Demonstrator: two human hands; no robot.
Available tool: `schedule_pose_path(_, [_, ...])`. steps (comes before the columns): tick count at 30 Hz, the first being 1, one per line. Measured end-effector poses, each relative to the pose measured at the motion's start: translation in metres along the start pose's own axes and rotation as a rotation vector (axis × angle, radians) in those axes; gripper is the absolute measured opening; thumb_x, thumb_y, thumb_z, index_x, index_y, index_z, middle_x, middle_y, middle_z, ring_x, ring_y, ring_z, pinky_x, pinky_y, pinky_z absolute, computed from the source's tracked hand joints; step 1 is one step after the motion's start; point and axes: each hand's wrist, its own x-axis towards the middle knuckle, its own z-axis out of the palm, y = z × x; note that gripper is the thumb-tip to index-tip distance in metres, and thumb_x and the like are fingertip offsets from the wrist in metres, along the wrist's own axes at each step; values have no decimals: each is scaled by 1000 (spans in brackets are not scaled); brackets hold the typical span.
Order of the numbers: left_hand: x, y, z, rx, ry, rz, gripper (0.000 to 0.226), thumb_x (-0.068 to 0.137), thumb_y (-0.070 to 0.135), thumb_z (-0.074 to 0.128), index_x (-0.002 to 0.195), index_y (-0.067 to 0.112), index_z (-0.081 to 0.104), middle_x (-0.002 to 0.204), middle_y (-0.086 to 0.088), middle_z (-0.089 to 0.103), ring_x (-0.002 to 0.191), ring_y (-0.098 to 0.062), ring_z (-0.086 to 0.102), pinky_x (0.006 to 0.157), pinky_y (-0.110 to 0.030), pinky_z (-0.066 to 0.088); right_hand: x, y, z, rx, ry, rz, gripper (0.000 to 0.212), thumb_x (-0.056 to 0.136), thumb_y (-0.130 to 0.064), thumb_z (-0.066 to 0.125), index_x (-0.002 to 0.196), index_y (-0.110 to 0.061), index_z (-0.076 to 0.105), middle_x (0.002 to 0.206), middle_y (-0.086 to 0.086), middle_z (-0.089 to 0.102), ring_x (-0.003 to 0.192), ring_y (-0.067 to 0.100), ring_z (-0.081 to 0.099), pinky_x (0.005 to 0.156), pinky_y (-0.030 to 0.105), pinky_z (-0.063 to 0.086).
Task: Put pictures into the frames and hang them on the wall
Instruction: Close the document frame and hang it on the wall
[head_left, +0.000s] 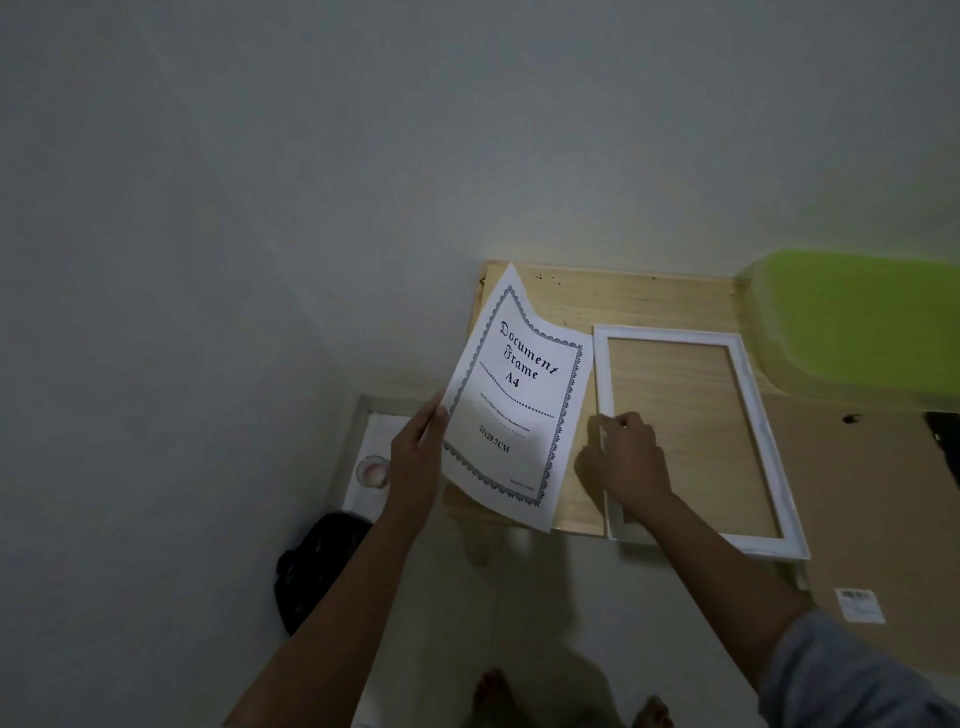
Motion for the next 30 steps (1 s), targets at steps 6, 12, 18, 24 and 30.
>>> schedule_pose_path(6, [-15, 5, 16, 61, -44, 77, 28, 96, 22, 48, 122, 29, 55, 119, 7, 63, 106, 3, 59, 86, -15, 50, 13, -62, -23, 537, 13, -71, 41, 93, -25, 52, 131, -10, 50, 118, 14, 52, 101, 26, 57, 85, 29, 43])
schedule_pose_path(12, [-27, 7, 25, 84, -89, 95, 27, 96, 18, 46, 116, 36, 55, 107, 21, 62, 99, 7, 60, 80, -14, 50, 16, -105, -30, 609, -43, -86, 55, 94, -36, 49, 140, -9, 37, 133, 13, 51, 121, 22, 49, 93, 24, 33])
schedule_pose_path(18, [-36, 6, 29, 108, -100, 115, 27, 96, 18, 47, 110, 39, 58, 102, 17, 66, 95, -1, 63, 76, -19, 50, 9, -113, -37, 562, -26, -92, 53, 93, -25, 50, 142, -11, 34, 123, 15, 58, 108, 22, 57, 90, 26, 38])
schedule_pose_path(24, [-47, 10, 40, 149, -77, 150, 25, 97, 24, 45, 112, 40, 56, 101, 15, 66, 94, -6, 64, 73, -20, 52, 6, -107, -43, 490, 92, -107, 28, 87, -5, 46, 110, -5, 62, 96, 13, 65, 86, 21, 61, 77, 23, 42])
schedule_pose_path(30, [-55, 22, 65, 136, -190, 133, 30, 93, 42, 38, 117, 36, 56, 121, -1, 62, 110, -16, 59, 92, -34, 49, 0, -85, -69, 541, 208, -131, 21, 78, 5, 45, 92, 13, 59, 84, 27, 62, 79, 38, 58, 74, 44, 53])
